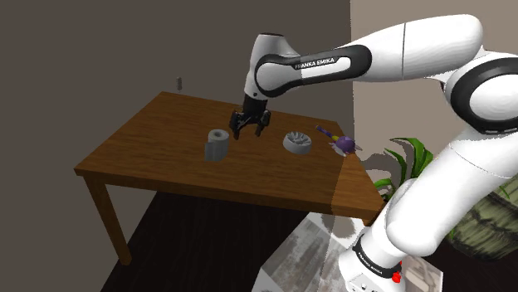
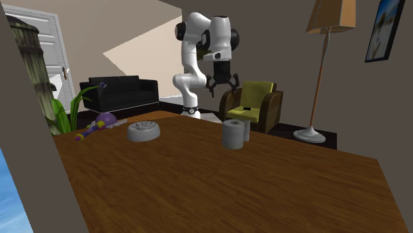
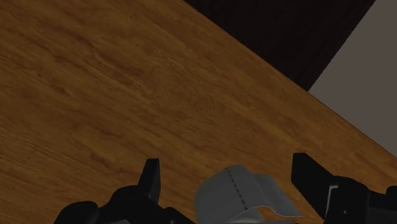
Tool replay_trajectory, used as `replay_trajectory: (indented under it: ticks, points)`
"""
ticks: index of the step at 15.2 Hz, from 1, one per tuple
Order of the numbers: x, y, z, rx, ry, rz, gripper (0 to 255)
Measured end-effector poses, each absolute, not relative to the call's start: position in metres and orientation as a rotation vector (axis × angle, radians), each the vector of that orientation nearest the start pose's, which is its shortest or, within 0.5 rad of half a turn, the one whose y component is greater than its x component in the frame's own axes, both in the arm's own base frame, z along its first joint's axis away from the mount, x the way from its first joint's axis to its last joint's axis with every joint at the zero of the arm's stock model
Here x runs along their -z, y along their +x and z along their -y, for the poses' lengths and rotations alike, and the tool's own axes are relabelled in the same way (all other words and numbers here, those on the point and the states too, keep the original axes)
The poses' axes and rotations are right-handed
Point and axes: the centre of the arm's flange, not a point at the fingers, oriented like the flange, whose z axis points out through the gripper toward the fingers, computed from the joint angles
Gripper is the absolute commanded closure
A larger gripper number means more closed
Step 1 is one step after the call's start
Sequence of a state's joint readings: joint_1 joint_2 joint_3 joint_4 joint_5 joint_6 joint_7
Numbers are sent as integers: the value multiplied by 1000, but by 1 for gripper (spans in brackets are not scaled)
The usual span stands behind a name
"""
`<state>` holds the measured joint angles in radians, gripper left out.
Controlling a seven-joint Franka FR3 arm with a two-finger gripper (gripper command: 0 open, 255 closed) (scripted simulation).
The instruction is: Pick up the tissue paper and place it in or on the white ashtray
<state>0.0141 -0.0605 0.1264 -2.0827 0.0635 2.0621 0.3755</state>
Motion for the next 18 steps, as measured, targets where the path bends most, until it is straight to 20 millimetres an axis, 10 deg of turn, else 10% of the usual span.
replay_trajectory:
  ticks: [10, 18]
  points:
    - [-394, 650, -97, 30, -3071, -627, 0]
    - [-381, 665, -104, 104, -3051, -637, 0]
